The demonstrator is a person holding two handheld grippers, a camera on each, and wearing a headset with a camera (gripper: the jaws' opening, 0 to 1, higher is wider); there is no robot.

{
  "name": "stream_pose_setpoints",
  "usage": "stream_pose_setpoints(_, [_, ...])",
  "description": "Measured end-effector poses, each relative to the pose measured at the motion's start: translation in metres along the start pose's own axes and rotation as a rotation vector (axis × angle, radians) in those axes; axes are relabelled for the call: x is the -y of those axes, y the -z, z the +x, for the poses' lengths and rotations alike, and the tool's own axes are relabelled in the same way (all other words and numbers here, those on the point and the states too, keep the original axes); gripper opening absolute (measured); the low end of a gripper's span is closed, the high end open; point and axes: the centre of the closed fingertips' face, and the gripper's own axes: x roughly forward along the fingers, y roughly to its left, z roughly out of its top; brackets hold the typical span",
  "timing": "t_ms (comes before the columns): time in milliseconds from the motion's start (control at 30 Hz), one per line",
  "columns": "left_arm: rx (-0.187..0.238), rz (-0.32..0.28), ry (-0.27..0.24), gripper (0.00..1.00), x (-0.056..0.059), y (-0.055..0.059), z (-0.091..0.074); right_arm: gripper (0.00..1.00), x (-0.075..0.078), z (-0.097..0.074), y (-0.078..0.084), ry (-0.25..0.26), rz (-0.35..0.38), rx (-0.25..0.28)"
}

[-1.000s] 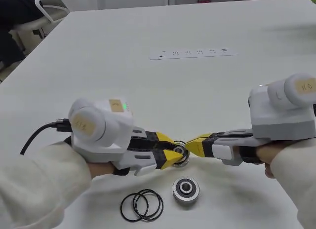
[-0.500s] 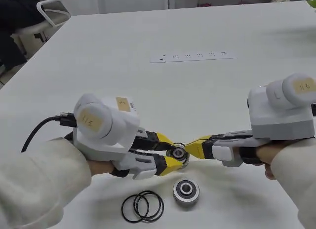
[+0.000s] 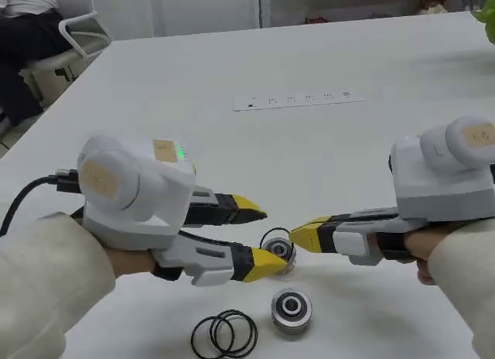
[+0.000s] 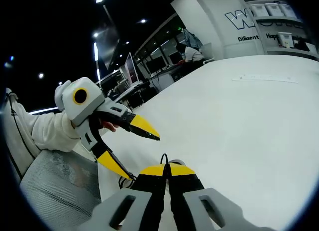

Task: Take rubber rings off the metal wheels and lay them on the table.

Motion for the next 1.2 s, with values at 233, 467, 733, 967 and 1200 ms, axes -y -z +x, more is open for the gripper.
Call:
stream_pose_setpoints(233, [0.027, 0.001, 0.001, 0.47, 0.007, -0.014, -0.014, 0.00, -0.009, -0.001, -0.005, -0.024, -0.010, 0.003])
stream_pose_setpoints(467, [0.027, -0.010, -0.014, 0.50, 0.008, -0.022, -0.033, 0.00, -0.024, -0.004, -0.011, -0.059, -0.025, 0.005])
stream_pose_setpoints(733, [0.005, -0.007, -0.021, 0.57, 0.015, -0.025, -0.057, 0.00, -0.043, -0.004, -0.017, -0.100, -0.053, -0.003])
stream_pose_setpoints(967, [0.006, -0.006, -0.026, 0.61, 0.023, -0.028, -0.079, 0.00, -0.054, -0.004, -0.016, -0.126, -0.061, -0.019])
stream_pose_setpoints(1200, [0.012, -0.024, -0.082, 0.67, 0.021, -0.020, -0.109, 0.00, -0.063, -0.002, -0.014, -0.158, -0.058, -0.036])
